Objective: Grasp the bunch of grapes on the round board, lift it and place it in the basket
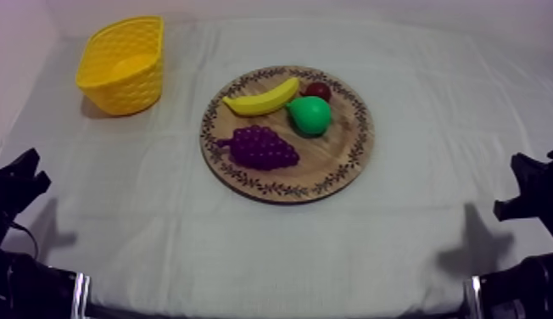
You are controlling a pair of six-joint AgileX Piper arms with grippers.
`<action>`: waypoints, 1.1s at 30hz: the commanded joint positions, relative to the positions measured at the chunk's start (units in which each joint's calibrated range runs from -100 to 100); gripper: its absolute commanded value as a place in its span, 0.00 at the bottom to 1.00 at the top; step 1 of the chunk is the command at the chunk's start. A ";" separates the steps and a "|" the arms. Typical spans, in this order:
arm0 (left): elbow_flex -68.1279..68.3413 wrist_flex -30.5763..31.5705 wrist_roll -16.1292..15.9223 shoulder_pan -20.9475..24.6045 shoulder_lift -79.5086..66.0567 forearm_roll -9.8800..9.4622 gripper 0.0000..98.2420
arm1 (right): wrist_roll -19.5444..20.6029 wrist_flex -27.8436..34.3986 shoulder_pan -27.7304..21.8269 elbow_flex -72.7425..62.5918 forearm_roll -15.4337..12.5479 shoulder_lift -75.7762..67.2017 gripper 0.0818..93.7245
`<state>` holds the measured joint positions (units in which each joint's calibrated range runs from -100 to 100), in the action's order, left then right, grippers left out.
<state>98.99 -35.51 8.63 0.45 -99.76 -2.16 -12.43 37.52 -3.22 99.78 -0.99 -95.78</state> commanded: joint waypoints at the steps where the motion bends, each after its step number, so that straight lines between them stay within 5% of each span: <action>1: 0.12 0.34 -6.85 0.75 -0.07 -0.01 0.00 | 0.00 0.06 0.01 -0.01 -0.01 0.02 0.00; 33: 0.52 2.36 -5.67 0.56 -0.04 0.16 0.00 | 0.00 0.06 0.01 -0.01 -0.01 0.02 0.00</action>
<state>99.53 -33.27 2.80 1.05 -99.82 -2.04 -12.43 37.68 -3.22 99.78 -0.99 -95.78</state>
